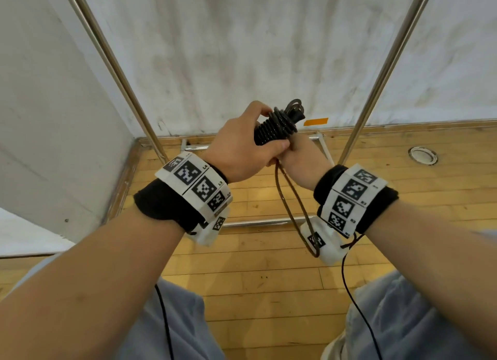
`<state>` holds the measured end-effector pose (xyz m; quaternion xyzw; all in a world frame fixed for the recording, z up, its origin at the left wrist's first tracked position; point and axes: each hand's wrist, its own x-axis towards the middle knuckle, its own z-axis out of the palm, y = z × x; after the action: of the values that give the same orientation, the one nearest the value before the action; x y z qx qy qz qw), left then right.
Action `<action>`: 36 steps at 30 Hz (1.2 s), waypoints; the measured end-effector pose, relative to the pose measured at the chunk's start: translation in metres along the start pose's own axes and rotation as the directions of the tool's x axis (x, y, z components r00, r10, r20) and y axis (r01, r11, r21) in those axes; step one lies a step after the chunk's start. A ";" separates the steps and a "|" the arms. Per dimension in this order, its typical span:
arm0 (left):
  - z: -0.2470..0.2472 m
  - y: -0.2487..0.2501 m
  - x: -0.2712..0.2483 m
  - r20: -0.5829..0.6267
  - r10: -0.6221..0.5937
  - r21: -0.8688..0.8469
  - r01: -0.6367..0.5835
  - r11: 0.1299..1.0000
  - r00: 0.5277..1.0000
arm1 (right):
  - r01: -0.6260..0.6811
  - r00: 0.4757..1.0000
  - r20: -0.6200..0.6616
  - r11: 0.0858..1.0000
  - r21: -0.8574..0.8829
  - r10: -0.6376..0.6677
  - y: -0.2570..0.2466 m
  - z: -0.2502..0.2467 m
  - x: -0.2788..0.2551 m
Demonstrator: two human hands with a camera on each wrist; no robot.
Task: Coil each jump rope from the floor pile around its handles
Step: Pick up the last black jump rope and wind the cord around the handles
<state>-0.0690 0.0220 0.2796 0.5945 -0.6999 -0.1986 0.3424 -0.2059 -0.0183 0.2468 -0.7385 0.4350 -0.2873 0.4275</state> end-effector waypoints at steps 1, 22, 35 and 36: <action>0.000 0.000 0.000 0.023 0.002 0.021 -0.002 1.000 1.000 | 0.009 1.000 0.021 0.991 -0.132 -0.006 -0.001 0.001 0.000; -0.002 0.002 0.008 -0.136 -0.180 -0.388 0.115 0.914 0.974 | 0.023 0.990 -0.136 0.998 -0.057 -0.030 -0.003 -0.003 -0.003; -0.002 -0.028 0.010 -0.124 -0.149 -0.135 0.132 0.982 0.981 | 0.082 0.976 -0.185 0.983 -0.166 -0.113 -0.015 -0.007 -0.007; -0.003 -0.028 0.009 -0.116 -0.142 -0.150 0.124 0.981 0.983 | 0.089 0.975 -0.190 0.984 -0.154 -0.118 -0.015 -0.007 -0.009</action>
<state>-0.0485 0.0073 0.2647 0.6257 -0.6195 -0.2323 0.4132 -0.2091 -0.0092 0.2629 -0.7570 0.4559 -0.3490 0.3119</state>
